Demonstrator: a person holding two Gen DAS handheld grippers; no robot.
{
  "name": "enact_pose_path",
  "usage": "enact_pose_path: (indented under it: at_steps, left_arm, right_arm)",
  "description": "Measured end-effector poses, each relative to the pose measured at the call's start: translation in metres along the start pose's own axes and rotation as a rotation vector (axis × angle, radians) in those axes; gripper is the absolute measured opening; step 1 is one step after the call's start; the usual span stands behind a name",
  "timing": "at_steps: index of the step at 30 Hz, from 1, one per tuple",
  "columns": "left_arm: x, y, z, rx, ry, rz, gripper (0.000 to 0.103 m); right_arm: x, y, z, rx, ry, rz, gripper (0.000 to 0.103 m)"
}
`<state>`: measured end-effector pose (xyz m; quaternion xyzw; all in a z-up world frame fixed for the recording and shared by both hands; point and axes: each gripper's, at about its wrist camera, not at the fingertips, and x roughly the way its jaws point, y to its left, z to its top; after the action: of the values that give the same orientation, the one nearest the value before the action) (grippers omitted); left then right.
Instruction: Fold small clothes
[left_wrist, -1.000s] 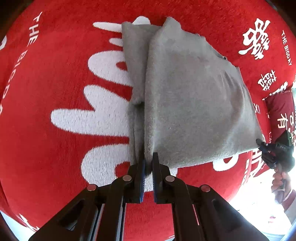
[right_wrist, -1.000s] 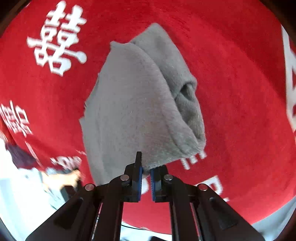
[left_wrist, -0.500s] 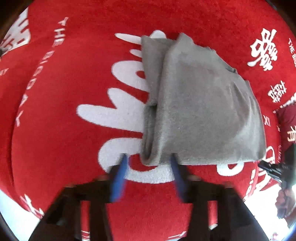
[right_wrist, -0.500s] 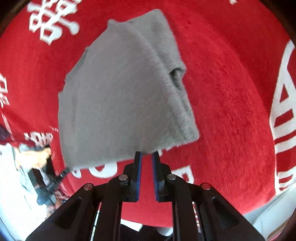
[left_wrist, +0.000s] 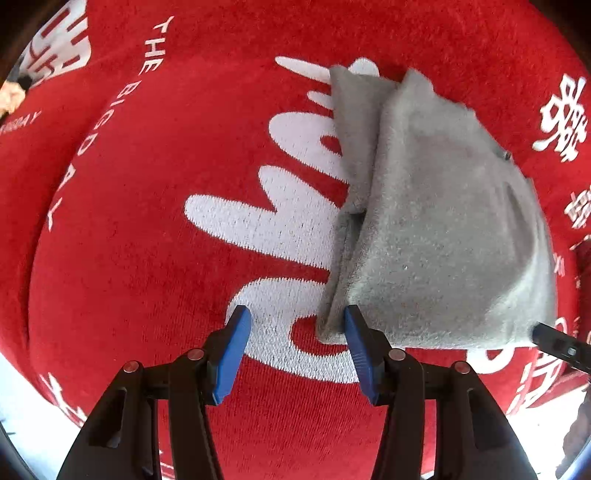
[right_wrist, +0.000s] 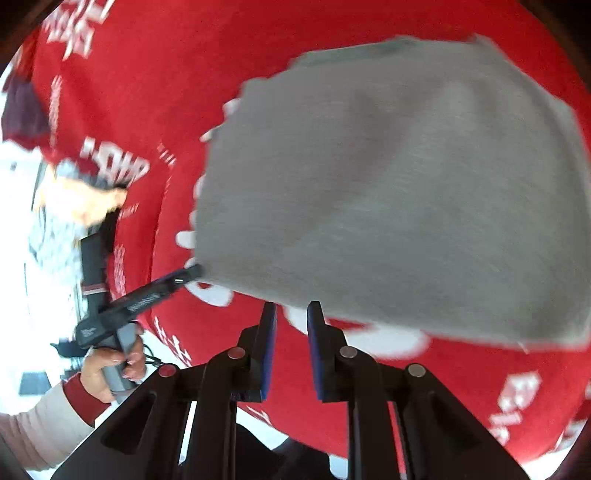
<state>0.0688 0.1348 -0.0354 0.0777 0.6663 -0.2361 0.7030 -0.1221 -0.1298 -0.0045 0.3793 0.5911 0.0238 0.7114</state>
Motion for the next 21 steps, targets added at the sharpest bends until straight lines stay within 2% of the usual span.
enact_pose_path:
  at_steps: [3,6,12,13,15,16,20,21]
  left_arm:
    - [-0.004,0.004,-0.003,-0.001,0.002,-0.008,0.053]
    - [-0.008,0.014,-0.007,-0.036,0.011,-0.018,0.053]
    - [-0.012,0.024,-0.018,-0.089,0.033,0.000,0.053]
    - [-0.012,0.025,-0.020,-0.095,0.036,0.001,0.053]
    - [-0.013,0.026,-0.023,-0.103,0.039,-0.006,0.053]
    - [-0.013,0.027,-0.024,-0.106,0.041,-0.005,0.053]
    - [-0.011,0.023,-0.027,-0.105,0.052,-0.007,0.055]
    - [-0.011,0.021,-0.027,-0.104,0.054,-0.008,0.064]
  right_arm:
    - [0.025,0.026,0.014,-0.074,0.031,-0.026,0.019]
    - [0.038,0.035,0.019,-0.104,0.050,-0.062,0.019]
    - [0.039,0.025,0.006,-0.070,0.089,-0.072,0.019]
    - [0.038,0.021,0.001,-0.056,0.096,-0.076,0.021]
    - [0.037,0.015,-0.004,-0.036,0.099,-0.076,0.036]
    - [0.036,0.011,-0.010,-0.020,0.101,-0.067,0.046]
    - [0.034,-0.001,-0.021,0.025,0.108,-0.062,0.048]
    - [0.034,-0.005,-0.024,0.049,0.107,-0.058,0.048]
